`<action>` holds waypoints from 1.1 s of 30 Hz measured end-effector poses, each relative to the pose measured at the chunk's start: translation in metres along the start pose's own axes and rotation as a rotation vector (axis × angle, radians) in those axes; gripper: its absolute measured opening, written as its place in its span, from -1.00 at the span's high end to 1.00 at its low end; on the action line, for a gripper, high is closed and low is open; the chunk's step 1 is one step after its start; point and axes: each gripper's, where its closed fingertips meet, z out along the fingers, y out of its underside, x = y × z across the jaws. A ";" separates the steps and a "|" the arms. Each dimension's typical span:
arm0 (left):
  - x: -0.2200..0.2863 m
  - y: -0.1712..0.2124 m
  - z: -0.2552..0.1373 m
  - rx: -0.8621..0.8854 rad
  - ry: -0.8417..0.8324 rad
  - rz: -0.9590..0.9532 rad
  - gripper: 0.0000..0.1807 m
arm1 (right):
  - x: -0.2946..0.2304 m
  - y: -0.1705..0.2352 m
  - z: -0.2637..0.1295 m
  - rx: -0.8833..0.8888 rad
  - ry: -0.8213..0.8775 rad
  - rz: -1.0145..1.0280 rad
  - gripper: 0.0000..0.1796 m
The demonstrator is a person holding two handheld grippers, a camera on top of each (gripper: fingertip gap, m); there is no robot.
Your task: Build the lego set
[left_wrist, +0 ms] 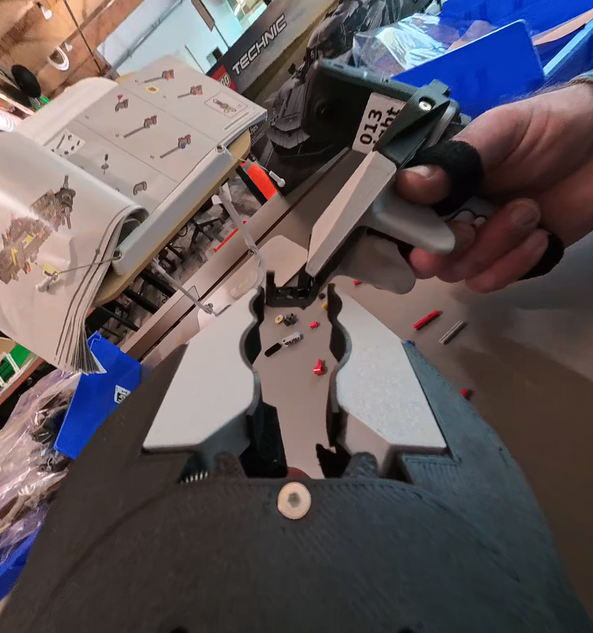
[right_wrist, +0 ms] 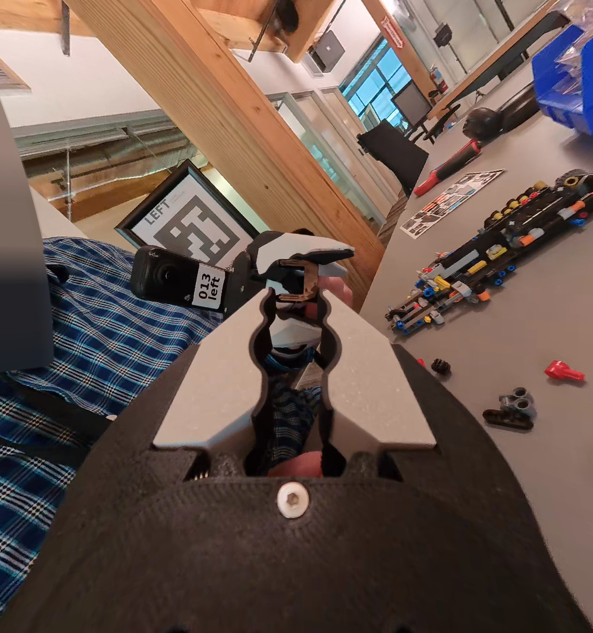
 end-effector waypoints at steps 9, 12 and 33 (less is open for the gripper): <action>0.001 0.002 0.003 -0.002 0.010 0.008 0.72 | 0.009 -0.005 -0.004 0.033 0.050 0.006 0.73; 0.001 0.009 0.007 -0.040 0.018 0.019 0.72 | 0.018 -0.005 -0.007 -0.010 0.165 -0.085 0.73; 0.018 0.035 0.026 -0.255 0.098 0.075 0.64 | 0.037 -0.005 -0.025 -0.088 0.391 -0.165 0.97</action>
